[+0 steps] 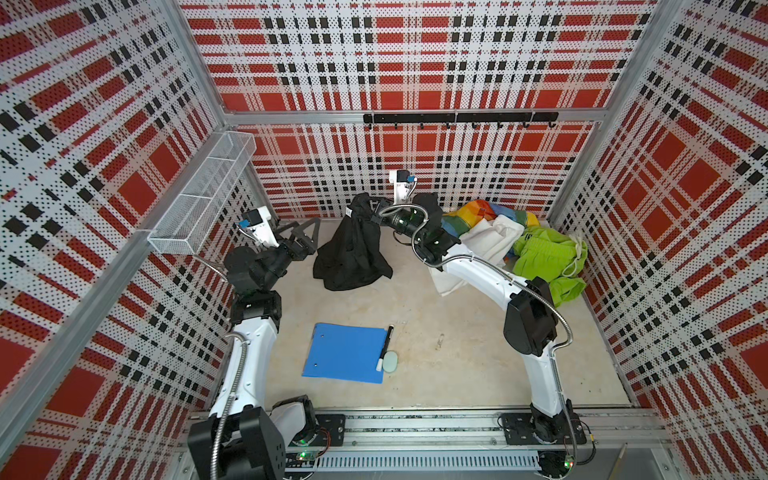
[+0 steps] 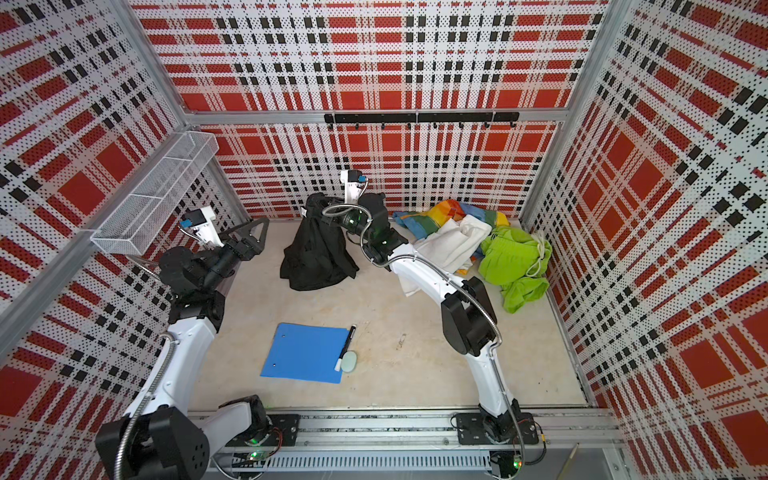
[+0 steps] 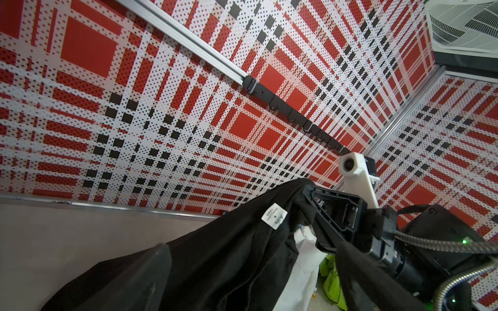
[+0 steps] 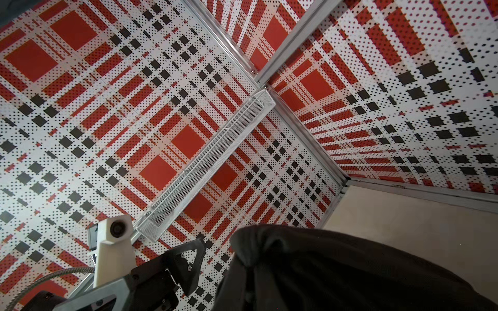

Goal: Pick out a specific cloth from the pile
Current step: 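Swing the held black shirt toward the left gripper while the left arm draws back, then lower the black shirt onto the open table and release it with the right gripper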

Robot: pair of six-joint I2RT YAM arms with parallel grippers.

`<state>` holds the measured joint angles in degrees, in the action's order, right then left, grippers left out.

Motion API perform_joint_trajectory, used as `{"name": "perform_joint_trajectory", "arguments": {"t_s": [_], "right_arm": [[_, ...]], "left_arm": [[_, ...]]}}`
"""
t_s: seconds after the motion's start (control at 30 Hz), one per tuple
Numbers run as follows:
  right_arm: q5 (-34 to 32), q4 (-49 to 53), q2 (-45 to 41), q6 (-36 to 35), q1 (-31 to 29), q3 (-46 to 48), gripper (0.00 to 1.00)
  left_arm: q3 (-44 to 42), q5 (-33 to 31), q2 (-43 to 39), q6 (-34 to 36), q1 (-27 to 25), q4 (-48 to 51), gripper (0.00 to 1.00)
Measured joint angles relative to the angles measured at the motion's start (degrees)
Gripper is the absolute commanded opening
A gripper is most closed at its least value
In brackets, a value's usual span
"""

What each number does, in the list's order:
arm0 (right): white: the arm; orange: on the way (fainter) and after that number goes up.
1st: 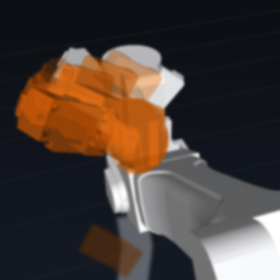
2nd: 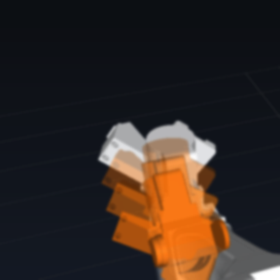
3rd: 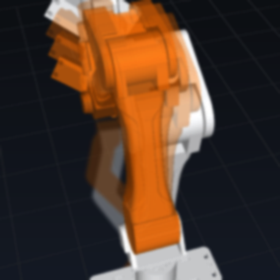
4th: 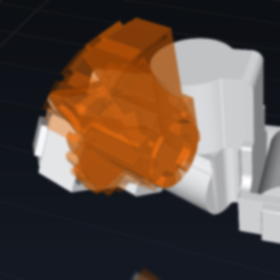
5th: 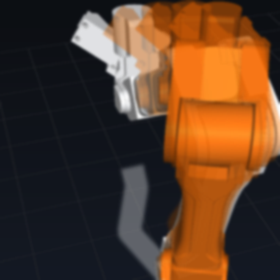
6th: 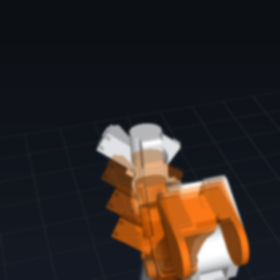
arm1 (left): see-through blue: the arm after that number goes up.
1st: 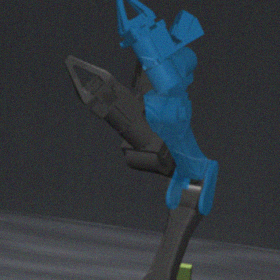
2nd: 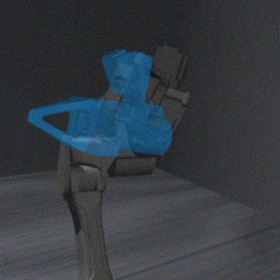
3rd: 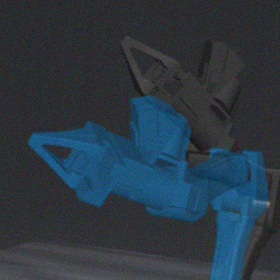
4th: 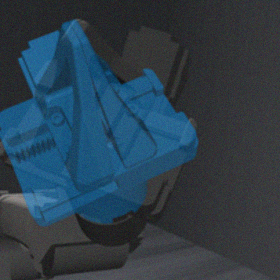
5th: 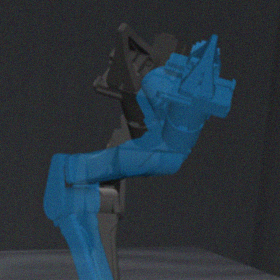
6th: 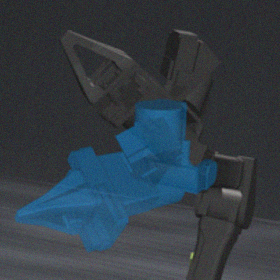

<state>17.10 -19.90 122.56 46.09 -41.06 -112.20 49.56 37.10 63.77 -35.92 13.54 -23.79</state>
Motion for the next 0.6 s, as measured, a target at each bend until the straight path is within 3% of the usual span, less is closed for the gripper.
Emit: {"name": "perform_joint_trajectory", "arguments": {"t_s": [0.33, 0.6], "right_arm": [[0.17, 1.73, 14.82, 0.46, 0.0, -13.75, 0.03], [-0.39, 6.73, 23.74, 1.7, -0.15, -14.62, 0.05]], "left_arm": [[0.63, 0.76, 0.7, -0.26, -0.79, -0.26, 0.99], [0.63, 1.51, 1.09, -0.28, -0.98, -0.26, 0.99]]}}
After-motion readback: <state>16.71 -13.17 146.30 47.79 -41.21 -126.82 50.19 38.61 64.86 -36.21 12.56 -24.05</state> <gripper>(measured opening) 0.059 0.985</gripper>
